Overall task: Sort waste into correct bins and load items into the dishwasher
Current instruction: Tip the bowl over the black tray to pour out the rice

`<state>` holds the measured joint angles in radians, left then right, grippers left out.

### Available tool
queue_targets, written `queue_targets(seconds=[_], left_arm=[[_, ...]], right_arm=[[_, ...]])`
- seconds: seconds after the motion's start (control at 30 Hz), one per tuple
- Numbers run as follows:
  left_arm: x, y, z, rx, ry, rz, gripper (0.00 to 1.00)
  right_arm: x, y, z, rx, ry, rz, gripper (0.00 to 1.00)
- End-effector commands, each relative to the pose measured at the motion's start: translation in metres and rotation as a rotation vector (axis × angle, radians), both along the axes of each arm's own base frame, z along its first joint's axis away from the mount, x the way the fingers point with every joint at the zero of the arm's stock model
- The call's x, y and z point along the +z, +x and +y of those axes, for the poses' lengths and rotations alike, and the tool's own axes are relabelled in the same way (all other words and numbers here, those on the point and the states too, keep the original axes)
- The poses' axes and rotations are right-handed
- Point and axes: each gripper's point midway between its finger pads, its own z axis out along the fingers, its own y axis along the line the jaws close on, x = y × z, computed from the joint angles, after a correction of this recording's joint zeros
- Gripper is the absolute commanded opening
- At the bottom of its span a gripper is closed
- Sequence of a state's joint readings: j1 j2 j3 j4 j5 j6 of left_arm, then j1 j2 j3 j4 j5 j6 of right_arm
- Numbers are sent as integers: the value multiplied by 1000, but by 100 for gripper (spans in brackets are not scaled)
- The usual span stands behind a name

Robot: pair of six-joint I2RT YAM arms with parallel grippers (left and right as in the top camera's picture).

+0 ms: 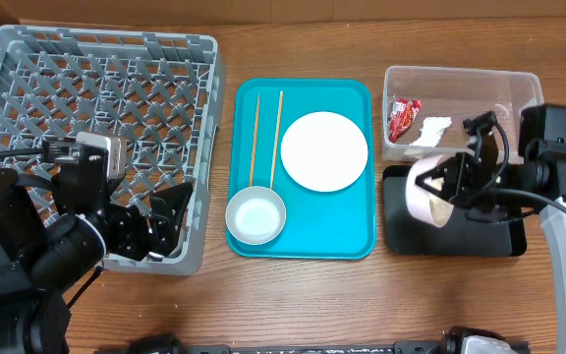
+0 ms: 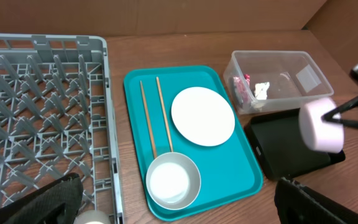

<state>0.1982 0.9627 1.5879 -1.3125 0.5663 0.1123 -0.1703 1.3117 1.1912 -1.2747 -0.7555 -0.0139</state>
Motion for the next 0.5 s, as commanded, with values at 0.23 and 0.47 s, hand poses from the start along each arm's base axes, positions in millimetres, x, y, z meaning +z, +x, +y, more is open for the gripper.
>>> queue_targets(seconds=[0.23, 0.47], left_arm=[[4, -1, -1, -13, 17, -21, 100], [4, -1, -1, -13, 17, -21, 100]], right_arm=[[-47, -3, 8, 106, 340, -48, 4], [-51, 11, -4, 75, 436, -108, 4]])
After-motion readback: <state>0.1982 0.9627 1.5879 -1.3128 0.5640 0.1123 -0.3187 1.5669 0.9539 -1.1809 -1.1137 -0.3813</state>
